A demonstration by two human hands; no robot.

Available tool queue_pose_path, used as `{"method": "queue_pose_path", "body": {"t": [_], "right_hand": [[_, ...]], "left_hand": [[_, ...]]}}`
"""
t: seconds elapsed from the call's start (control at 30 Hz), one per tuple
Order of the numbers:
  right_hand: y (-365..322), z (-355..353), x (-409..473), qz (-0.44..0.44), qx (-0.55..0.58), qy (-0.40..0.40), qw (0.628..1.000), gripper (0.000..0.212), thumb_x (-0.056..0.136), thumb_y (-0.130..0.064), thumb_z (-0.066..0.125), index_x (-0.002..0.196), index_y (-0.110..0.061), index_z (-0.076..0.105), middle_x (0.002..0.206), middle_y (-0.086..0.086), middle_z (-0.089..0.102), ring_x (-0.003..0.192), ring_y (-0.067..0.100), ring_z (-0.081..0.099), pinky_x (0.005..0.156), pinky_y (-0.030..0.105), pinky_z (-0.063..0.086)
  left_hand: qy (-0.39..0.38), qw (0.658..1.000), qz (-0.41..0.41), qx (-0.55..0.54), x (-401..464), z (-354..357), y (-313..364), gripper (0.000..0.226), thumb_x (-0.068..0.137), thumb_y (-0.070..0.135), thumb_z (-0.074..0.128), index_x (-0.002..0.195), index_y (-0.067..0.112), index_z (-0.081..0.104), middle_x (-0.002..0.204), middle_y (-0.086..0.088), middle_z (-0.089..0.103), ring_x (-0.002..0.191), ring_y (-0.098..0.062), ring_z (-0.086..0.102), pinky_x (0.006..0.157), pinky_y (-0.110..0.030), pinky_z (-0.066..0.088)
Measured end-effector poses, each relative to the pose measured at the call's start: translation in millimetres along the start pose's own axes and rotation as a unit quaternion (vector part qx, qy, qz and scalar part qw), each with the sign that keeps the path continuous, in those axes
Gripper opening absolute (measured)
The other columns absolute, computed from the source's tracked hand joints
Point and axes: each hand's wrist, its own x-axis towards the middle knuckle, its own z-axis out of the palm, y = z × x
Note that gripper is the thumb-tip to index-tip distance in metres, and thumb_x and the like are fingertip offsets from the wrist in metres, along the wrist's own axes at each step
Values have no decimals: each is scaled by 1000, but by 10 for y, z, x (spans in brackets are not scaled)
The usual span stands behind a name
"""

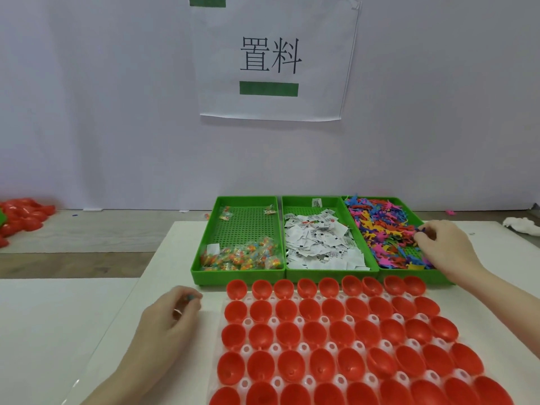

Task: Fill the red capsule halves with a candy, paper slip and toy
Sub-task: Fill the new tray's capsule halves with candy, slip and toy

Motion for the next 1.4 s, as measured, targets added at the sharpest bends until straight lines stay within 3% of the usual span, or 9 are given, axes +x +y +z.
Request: {"method": "queue_pose_path", "body": {"t": [0.13,0.27,0.43,0.53,0.63,0.77,0.9,1.1,1.4], "right_hand": [[-132,-15,18,86,138,20,987,25,86,-9,42,65,-1,52,61,12,51,62,28,45,59,36,34],[-464,31,76,135,209,-61,967,35,88,2,37,57,-14,39,41,1,46,56,21,33,69,37,40],[-1071,222,-115,-47,-45,-170,983,24,80,6,42,63,-11,45,67,11,44,72,24,44,61,29,33],[-1184,368,-194,-139,-117,-262,948,36,95,-31,34,65,-14,40,68,0,44,74,24,48,59,31,31],[-1178,473,-226,-136,-142,-284,939,52,80,-65,48,85,-14,55,81,-2,58,85,21,58,59,29,36],[-1115,550,-238,-111,-140,-253,951,38,77,-42,66,102,-13,68,95,1,69,84,19,62,57,25,36],[-1069,523,-269,-128,-120,-167,970,18,83,-36,61,86,-23,74,54,-10,53,49,7,44,44,20,28],[-1044,436,-240,-165,-87,-64,980,24,92,-36,50,93,-21,69,69,-7,58,70,16,54,51,24,31],[-984,322,-201,-91,14,-129,987,13,79,-31,69,74,-19,68,65,-20,42,63,6,45,52,23,29]], "left_hand": [[100,992,-5,-82,150,-58,248,27,88,1,50,64,12,49,53,2,46,52,-7,41,51,-17,30],[117,990,19,-71,489,-38,573,46,87,39,48,56,8,34,49,1,35,52,-15,33,54,-36,25],[-8,987,-11,158,967,143,633,42,97,33,37,60,13,37,58,-4,45,69,-29,50,59,-33,31],[-112,923,6,368,1097,240,592,39,95,48,37,96,13,55,96,-7,61,98,-28,56,74,-31,38],[-167,884,-1,437,1134,272,549,60,80,68,50,109,16,58,94,-1,60,93,-21,57,69,-27,36],[-126,886,29,444,1092,325,472,39,87,51,53,106,19,64,97,-4,64,93,-24,59,67,-26,36],[-69,889,70,447,1027,343,432,31,95,41,42,97,18,64,98,-5,65,95,-27,60,67,-27,36],[-13,886,110,450,1014,276,405,32,97,35,38,87,15,60,93,-5,64,90,-27,60,63,-27,33],[23,982,-10,186,911,184,463,26,85,32,51,67,13,58,61,-3,55,67,-26,54,56,-29,35]]}}
